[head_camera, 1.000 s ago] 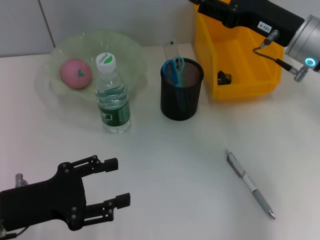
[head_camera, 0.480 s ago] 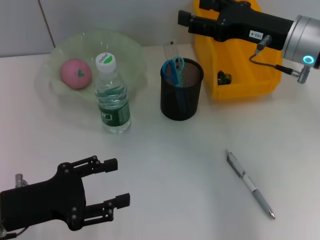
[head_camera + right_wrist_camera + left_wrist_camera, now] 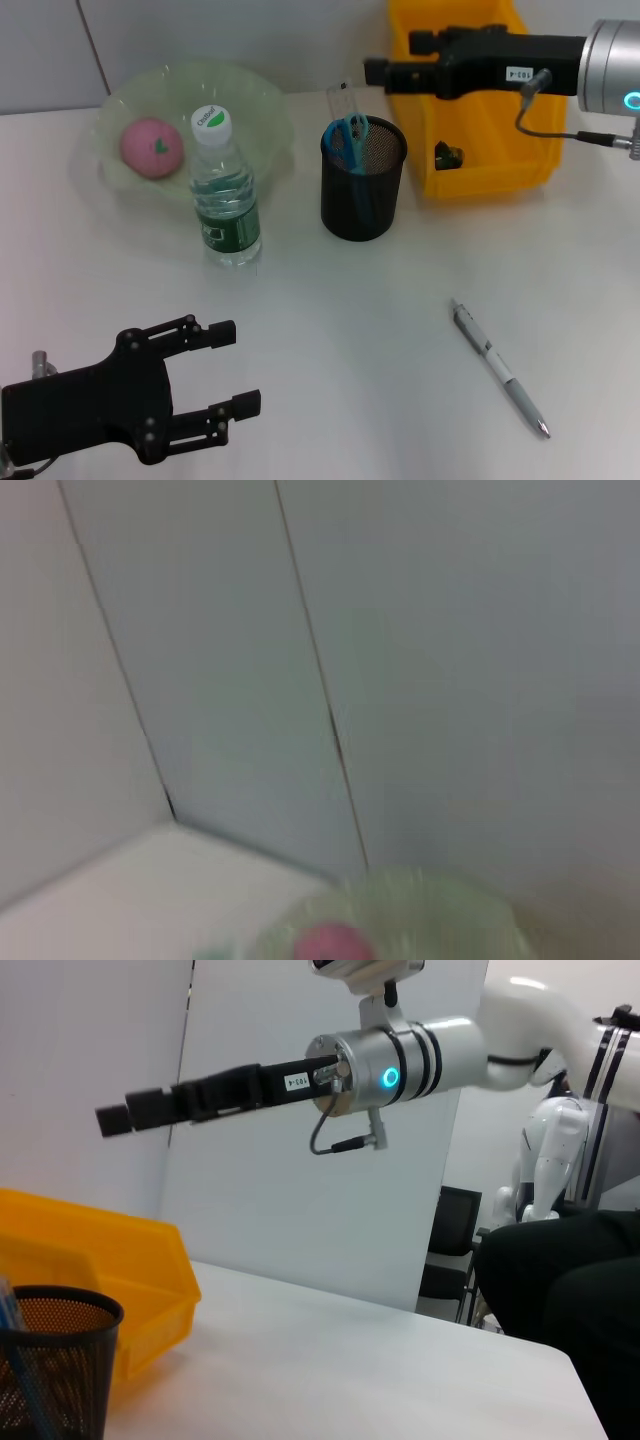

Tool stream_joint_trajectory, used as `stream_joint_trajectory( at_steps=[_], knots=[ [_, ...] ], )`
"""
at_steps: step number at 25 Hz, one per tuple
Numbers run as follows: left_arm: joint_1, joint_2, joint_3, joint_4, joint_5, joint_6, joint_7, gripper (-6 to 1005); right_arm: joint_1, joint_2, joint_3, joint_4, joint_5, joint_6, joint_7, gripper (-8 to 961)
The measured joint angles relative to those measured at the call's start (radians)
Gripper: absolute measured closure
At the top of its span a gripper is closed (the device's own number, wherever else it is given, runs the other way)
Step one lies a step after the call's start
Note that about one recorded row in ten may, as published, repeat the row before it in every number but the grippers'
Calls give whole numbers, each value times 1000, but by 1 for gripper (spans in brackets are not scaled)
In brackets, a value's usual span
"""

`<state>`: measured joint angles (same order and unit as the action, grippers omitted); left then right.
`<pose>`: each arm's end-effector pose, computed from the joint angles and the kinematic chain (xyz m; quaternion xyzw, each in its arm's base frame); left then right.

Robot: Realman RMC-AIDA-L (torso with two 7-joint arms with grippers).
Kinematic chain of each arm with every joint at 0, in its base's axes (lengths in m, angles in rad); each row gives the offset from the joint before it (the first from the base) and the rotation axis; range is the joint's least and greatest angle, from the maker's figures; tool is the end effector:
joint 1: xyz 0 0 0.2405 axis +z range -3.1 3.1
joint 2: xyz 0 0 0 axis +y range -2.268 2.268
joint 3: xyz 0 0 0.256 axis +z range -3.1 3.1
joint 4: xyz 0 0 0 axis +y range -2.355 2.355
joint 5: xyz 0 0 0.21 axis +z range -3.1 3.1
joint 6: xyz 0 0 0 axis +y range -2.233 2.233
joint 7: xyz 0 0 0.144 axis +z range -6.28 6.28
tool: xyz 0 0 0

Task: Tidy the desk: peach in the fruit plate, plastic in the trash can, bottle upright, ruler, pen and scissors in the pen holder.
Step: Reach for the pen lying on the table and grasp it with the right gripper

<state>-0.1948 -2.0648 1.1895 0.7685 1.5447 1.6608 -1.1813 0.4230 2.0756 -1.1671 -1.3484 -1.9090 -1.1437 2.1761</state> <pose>-0.2681 0.2394 -0.0182 -0.9360 -0.1355 -0.3166 0.0734 0.1638 0.3826 0.0550 -0.8954 0.2812 0.2214 0.2648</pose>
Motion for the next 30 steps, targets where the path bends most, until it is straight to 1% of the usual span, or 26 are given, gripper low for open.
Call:
stream_joint_trajectory(
  at_steps=[1,5,7,9,10,13,14,15,16,20,25,30],
  knots=[
    [0,0,0,0,0,0,0,242,0,0,0,0,0,0,0,129],
    [0,0,-5,0,0,0,21,242,8,1,-2,-156,-210,-110,205,129],
    [1,0,-6,0,0,-1,25,242,12,2,-2,-224,-283,-176,288,129],
    [1,0,-6,0,0,-1,28,242,18,2,4,-292,-347,-252,378,128],
    [2,1,-6,0,2,-2,34,242,30,1,16,-348,-414,-336,468,128],
    [4,1,-7,-1,6,-11,50,242,59,0,30,-409,-535,-469,588,128],
    [4,1,-7,-1,7,-19,55,242,59,0,30,-409,-535,-469,588,128],
    [5,2,-7,-1,9,-30,61,242,72,0,32,-433,-601,-550,626,128],
    [5,2,-7,-1,10,-41,64,242,72,0,32,-433,-601,-550,626,128],
    [5,5,-7,-1,15,-61,74,241,74,1,32,-442,-666,-671,663,128],
    [6,4,-8,6,24,-55,80,241,59,4,30,-428,-687,-690,668,128],
    [6,4,-7,7,24,-54,80,241,52,6,20,-388,-686,-673,668,128]
  ],
)
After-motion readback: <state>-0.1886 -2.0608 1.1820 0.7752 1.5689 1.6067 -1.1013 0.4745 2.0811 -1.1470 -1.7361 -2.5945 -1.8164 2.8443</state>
